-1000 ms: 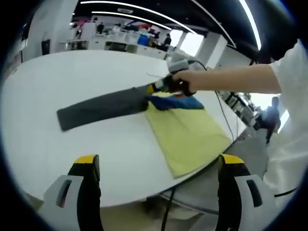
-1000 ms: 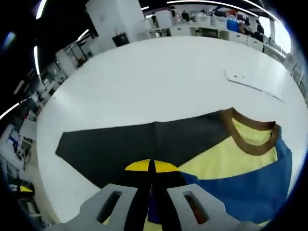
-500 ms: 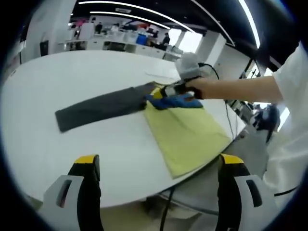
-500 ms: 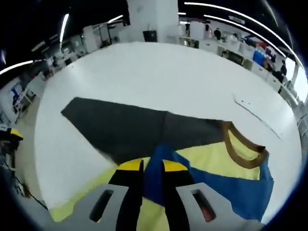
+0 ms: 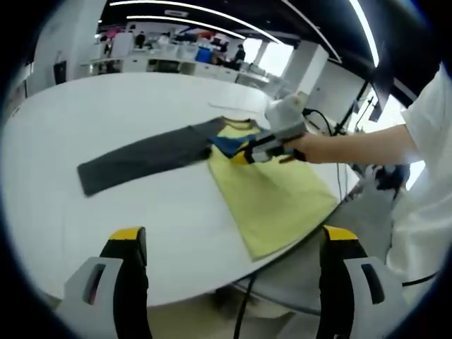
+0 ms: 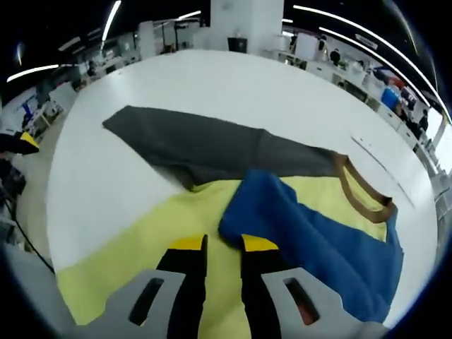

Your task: Fold the garment on the visible template until the final outline fits inside the template.

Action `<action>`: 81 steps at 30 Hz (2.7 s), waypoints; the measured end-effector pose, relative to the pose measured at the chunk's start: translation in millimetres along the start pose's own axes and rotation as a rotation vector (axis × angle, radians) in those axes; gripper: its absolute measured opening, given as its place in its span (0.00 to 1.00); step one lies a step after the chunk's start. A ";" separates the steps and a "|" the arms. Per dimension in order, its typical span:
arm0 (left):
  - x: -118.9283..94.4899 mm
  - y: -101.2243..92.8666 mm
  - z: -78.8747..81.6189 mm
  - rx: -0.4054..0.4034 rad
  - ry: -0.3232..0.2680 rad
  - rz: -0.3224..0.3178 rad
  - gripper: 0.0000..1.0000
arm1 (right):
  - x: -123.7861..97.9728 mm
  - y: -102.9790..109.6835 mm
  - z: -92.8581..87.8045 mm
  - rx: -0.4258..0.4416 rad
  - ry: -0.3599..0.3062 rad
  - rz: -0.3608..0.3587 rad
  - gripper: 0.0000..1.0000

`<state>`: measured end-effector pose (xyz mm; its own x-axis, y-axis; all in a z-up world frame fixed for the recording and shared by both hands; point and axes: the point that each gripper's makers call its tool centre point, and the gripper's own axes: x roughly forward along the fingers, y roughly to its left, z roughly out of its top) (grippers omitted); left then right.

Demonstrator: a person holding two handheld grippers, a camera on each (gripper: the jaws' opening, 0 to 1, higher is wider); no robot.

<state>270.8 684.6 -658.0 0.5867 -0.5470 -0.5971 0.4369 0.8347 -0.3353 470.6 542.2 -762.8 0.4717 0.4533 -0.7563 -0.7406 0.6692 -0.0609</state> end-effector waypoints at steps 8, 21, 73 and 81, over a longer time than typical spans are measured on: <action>0.8 1.3 -2.0 0.006 0.019 -0.001 0.99 | 5.1 -2.5 2.6 -0.070 -0.013 -0.025 0.15; 4.6 -1.1 1.1 0.012 0.020 -0.006 0.98 | 4.7 -2.9 3.3 -0.087 -0.016 -0.036 0.04; -0.2 -24.2 1.9 0.029 0.040 -0.011 0.95 | -25.8 31.2 6.9 -0.087 -0.084 0.020 0.16; 12.3 -32.9 4.3 0.043 0.060 -0.041 0.95 | -59.6 26.8 4.2 -0.035 -0.119 0.038 0.24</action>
<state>266.6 650.2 -651.2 0.5265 -0.5745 -0.6268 0.4895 0.8076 -0.3290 424.7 535.6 -716.6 0.4951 0.5461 -0.6757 -0.7743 0.6302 -0.0580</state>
